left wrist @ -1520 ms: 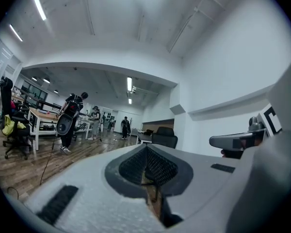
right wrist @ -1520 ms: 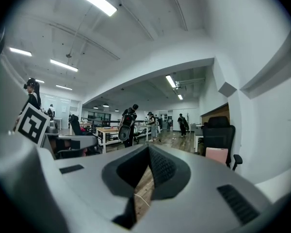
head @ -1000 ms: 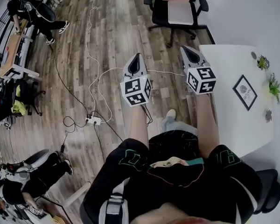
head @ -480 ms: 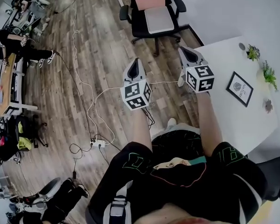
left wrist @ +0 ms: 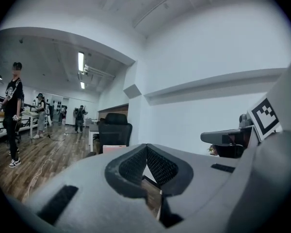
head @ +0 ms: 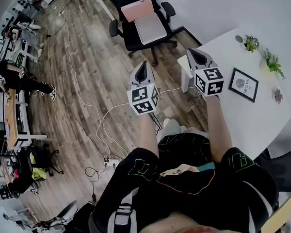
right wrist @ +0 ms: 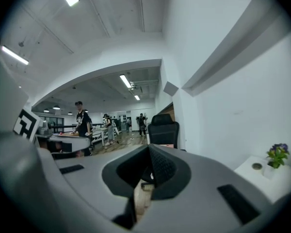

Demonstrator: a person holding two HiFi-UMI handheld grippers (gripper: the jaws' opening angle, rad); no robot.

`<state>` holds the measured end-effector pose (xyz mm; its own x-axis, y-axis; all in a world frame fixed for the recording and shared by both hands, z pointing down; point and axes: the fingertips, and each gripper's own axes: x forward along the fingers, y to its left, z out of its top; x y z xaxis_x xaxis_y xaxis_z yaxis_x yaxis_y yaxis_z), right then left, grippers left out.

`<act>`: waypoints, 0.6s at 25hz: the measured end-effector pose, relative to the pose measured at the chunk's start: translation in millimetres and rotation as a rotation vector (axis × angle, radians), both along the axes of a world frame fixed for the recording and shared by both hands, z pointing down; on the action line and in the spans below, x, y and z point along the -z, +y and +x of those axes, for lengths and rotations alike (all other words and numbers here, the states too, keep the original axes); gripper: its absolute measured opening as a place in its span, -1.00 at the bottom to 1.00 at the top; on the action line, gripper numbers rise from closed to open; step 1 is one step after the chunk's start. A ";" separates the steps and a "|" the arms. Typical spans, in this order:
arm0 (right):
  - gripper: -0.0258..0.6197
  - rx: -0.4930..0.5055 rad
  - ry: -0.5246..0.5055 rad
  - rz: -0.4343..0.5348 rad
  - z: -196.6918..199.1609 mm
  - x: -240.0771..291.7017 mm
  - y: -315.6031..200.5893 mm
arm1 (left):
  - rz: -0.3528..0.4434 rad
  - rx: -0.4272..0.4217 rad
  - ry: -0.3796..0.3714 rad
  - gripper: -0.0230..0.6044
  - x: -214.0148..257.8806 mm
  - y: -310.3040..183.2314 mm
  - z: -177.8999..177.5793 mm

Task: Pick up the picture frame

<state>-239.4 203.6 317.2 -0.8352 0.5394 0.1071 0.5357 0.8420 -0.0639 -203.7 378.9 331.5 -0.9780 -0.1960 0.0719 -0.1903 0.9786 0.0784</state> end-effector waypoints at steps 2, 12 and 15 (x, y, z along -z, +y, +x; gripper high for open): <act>-0.91 -0.058 0.014 -0.015 -3.7 -3.6 -23.6 | -0.017 -0.056 0.013 -0.90 0.1 -20.4 -13.1; -0.91 -0.364 0.097 -0.033 -19.9 -32.2 -157.3 | -0.050 -0.397 0.079 -0.90 -22.3 -170.8 -79.3; -0.91 -0.466 0.137 -0.041 -17.2 -49.3 -199.5 | -0.055 -0.497 0.121 -0.90 -38.7 -215.8 -92.9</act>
